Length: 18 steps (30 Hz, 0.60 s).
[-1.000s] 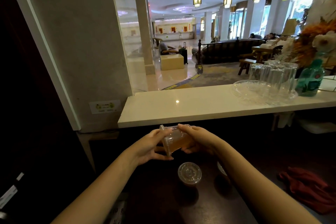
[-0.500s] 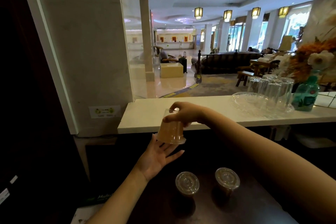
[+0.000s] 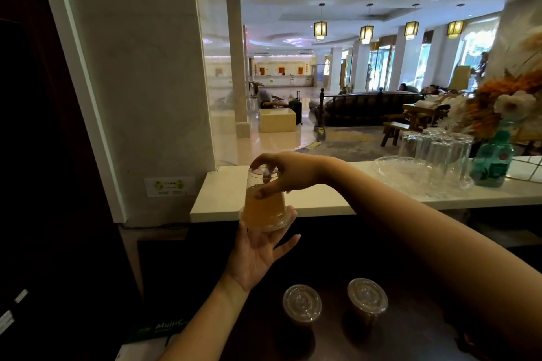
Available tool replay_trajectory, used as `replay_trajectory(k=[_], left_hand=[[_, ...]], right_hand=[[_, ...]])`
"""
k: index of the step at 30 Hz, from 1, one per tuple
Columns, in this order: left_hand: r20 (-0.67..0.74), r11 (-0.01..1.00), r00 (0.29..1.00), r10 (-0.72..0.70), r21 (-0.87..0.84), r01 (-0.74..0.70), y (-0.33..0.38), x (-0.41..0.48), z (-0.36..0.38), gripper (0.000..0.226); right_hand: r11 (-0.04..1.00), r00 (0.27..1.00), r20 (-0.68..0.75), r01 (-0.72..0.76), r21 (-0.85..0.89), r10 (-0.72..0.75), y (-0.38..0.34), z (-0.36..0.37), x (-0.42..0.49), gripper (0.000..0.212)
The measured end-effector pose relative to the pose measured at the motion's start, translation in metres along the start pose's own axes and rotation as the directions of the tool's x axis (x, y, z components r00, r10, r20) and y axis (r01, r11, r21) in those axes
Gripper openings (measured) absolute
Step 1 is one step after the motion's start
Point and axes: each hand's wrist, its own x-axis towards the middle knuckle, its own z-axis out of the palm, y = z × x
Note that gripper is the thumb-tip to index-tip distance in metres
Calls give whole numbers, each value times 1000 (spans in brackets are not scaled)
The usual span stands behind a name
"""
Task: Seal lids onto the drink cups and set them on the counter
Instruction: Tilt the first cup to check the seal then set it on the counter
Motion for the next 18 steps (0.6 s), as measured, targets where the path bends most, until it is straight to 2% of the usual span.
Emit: replay_trajectory(k=[3,6,8,10,12,13,15,18], left_hand=[[-36,997,999,-25,71,27,4,3,0,95],[-140,972,987,-75,209,103,21,7,-1,99],[-206,929,970,-130,316,192,40,12,2,96],[-267,842,945,-191,450,297,60,17,10,85],[-334,675,914,-232,621,398,79,27,24,68],[-361,550,902,-236,716,430,88,34,33,65],[-420,239,883,-210,854,463,104,53,55,65],[-488,-225,853,-185,866,447,115,85,92,61]], right_hand=[[999,1000,0,-5,53,5,12,-1,-6,61],[986,999,-12,-28,167,30,32,0,-14,60],[978,998,-36,-44,204,52,47,3,-19,60],[981,996,-66,-49,189,63,59,9,-24,62],[982,995,-75,-54,180,69,69,18,-28,67],[983,994,-81,-54,176,69,72,23,-29,69],[984,989,-138,-32,175,57,77,34,-30,68],[960,966,-250,7,279,66,79,47,-28,64]])
